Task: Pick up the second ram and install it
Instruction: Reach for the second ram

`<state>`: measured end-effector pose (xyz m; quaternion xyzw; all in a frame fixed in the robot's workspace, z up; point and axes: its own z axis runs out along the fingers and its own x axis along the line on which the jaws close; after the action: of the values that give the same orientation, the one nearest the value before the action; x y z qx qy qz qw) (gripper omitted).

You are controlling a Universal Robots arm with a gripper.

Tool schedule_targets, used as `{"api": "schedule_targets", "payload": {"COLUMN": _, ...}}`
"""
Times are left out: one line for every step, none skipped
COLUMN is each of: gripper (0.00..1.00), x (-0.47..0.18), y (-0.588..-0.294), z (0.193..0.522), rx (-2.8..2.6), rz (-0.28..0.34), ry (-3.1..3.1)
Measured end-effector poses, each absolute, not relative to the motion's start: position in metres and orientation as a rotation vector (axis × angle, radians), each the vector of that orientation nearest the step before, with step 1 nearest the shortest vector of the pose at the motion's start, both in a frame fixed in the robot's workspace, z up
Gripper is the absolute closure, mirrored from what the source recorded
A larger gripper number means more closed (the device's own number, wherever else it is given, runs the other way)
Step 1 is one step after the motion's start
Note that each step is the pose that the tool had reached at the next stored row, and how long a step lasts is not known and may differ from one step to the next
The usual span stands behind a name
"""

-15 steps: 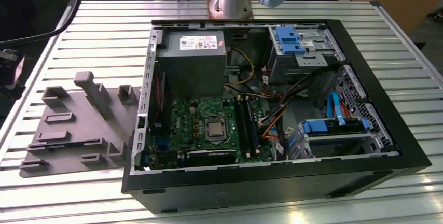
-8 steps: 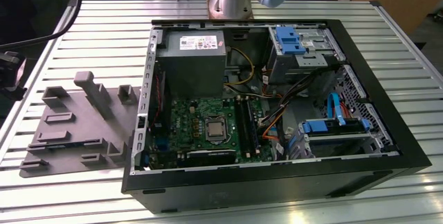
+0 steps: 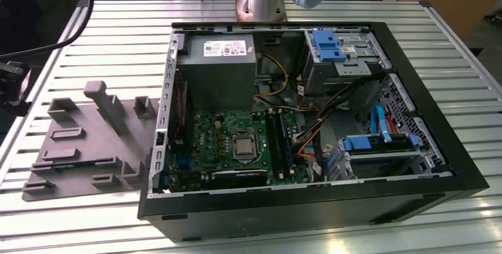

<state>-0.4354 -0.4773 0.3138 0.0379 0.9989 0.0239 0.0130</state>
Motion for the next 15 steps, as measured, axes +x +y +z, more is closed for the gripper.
{"api": "schedule_targets", "payload": {"gripper": 0.89, "x": -0.4354, "y": -0.4774, "z": 0.3134, "rx": 0.118, "rz": 0.074, "ry": 3.113}}
{"api": "schedule_targets", "payload": {"gripper": 0.89, "x": -0.4354, "y": -0.4775, "z": 0.3129, "rx": 0.118, "rz": 0.074, "ry": 3.113}}
{"api": "schedule_targets", "payload": {"gripper": 0.89, "x": -0.4353, "y": -0.4777, "z": 0.3124, "rx": 0.118, "rz": 0.074, "ry": 3.113}}
{"api": "schedule_targets", "payload": {"gripper": 0.89, "x": -0.4353, "y": -0.4779, "z": 0.3119, "rx": 0.118, "rz": 0.074, "ry": 3.112}}
{"api": "schedule_targets", "payload": {"gripper": 0.89, "x": -0.4353, "y": -0.4780, "z": 0.3115, "rx": 0.118, "rz": 0.074, "ry": 3.113}}
{"api": "schedule_targets", "payload": {"gripper": 0.89, "x": -0.4353, "y": -0.4782, "z": 0.3110, "rx": 0.118, "rz": 0.074, "ry": 3.113}}
{"api": "schedule_targets", "payload": {"gripper": 0.89, "x": -0.4353, "y": -0.4784, "z": 0.3104, "rx": 0.118, "rz": 0.074, "ry": 3.112}}
{"api": "schedule_targets", "payload": {"gripper": 0.89, "x": -0.4353, "y": -0.4787, "z": 0.3098, "rx": 0.118, "rz": 0.074, "ry": 3.113}}
{"api": "schedule_targets", "payload": {"gripper": 0.89, "x": -0.4353, "y": -0.4790, "z": 0.3091, "rx": 0.118, "rz": 0.074, "ry": 3.112}}
{"api": "schedule_targets", "payload": {"gripper": 0.89, "x": -0.4353, "y": -0.4792, "z": 0.3085, "rx": 0.118, "rz": 0.074, "ry": 3.113}}
{"api": "schedule_targets", "payload": {"gripper": 0.89, "x": -0.4353, "y": -0.4794, "z": 0.3079, "rx": 0.118, "rz": 0.074, "ry": 3.112}}
{"api": "schedule_targets", "payload": {"gripper": 0.89, "x": -0.4353, "y": -0.4796, "z": 0.3074, "rx": 0.118, "rz": 0.074, "ry": 3.112}}
{"api": "schedule_targets", "payload": {"gripper": 0.89, "x": -0.4352, "y": -0.4797, "z": 0.3070, "rx": 0.118, "rz": 0.074, "ry": 3.113}}
{"api": "schedule_targets", "payload": {"gripper": 0.89, "x": -0.4351, "y": -0.4799, "z": 0.3066, "rx": 0.118, "rz": 0.074, "ry": 3.113}}
{"api": "schedule_targets", "payload": {"gripper": 0.89, "x": -0.4350, "y": -0.4800, "z": 0.3062, "rx": 0.118, "rz": 0.074, "ry": 3.113}}
